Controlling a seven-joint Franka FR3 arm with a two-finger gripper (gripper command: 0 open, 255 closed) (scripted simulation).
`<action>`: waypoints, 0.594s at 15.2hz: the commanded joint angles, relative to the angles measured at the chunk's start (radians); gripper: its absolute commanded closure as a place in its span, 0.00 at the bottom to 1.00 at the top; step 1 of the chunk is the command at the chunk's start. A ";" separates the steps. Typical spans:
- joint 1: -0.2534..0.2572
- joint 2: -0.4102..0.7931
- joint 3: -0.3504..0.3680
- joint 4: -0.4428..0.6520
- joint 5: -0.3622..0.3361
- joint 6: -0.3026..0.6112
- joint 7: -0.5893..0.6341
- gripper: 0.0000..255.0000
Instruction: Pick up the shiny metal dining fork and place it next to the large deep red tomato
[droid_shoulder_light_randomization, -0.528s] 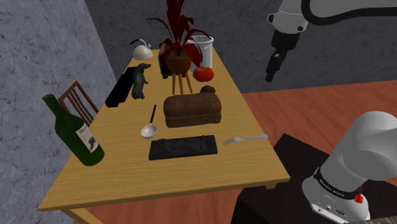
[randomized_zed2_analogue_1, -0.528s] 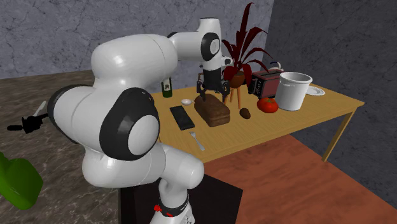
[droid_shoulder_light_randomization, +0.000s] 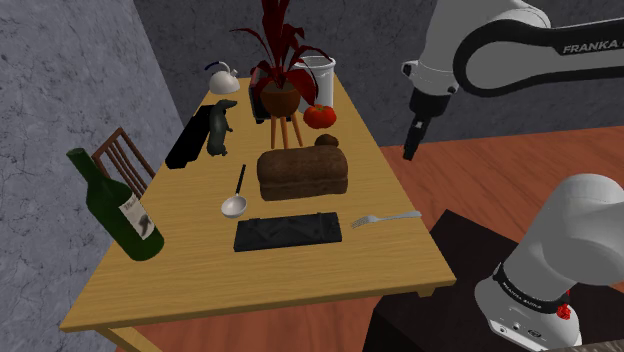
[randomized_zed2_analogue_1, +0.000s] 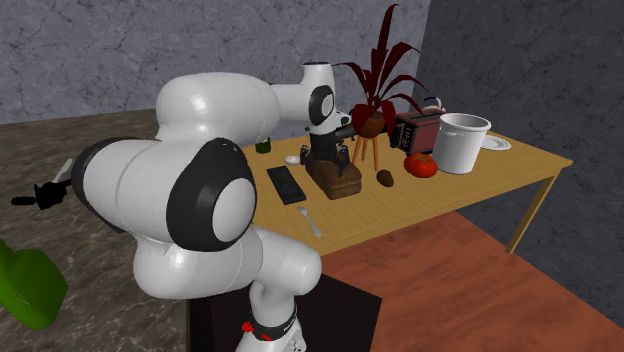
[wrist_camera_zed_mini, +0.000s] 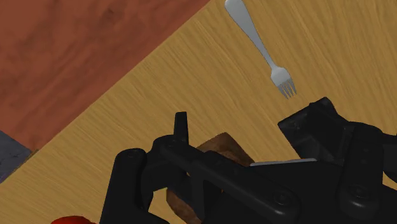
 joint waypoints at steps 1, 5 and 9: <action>0.021 0.008 0.014 -0.050 0.009 0.065 -0.003 0.00; 0.062 0.045 0.040 -0.150 0.025 0.212 -0.010 0.00; 0.103 0.114 0.069 -0.233 0.040 0.372 -0.014 0.00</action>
